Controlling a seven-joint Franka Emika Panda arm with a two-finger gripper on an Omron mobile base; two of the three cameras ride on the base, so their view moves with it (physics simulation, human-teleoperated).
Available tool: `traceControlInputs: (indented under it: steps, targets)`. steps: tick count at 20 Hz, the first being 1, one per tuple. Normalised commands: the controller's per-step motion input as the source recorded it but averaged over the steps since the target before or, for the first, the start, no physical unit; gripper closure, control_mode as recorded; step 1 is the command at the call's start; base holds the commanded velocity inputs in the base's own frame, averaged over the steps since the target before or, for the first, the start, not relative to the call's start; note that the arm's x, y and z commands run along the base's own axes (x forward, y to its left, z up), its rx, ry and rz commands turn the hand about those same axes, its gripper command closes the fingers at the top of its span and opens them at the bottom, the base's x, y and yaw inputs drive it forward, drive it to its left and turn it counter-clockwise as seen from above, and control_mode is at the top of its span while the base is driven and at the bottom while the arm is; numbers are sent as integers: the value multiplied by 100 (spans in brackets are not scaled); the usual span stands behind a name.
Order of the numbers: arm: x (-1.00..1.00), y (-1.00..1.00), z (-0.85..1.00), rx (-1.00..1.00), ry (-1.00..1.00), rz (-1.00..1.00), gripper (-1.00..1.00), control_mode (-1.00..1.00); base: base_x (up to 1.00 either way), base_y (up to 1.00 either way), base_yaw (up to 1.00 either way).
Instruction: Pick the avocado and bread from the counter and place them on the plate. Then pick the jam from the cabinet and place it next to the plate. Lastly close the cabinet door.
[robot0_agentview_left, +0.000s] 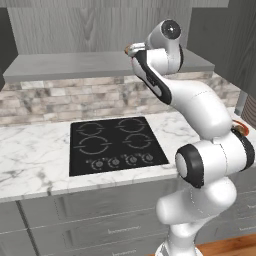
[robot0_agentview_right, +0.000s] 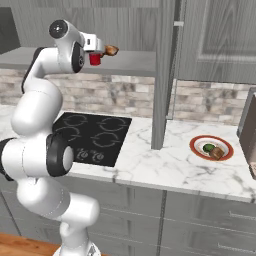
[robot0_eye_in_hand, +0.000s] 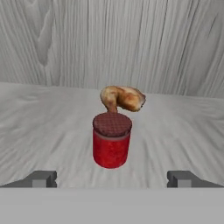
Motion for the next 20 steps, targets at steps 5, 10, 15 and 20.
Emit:
traceControlInputs:
  steps: [5,10,15,20]
  targets:
    - [24,0,-8,0,2,0,-100,-100,0,0,0]
    - [30,0,-4,0,2,0,-100,-100,0,0,0]
    - [30,0,-5,0,3,0,-100,-100,0,0,0]
    - [26,1,-7,0,3,0,-100,-100,0,0,0]
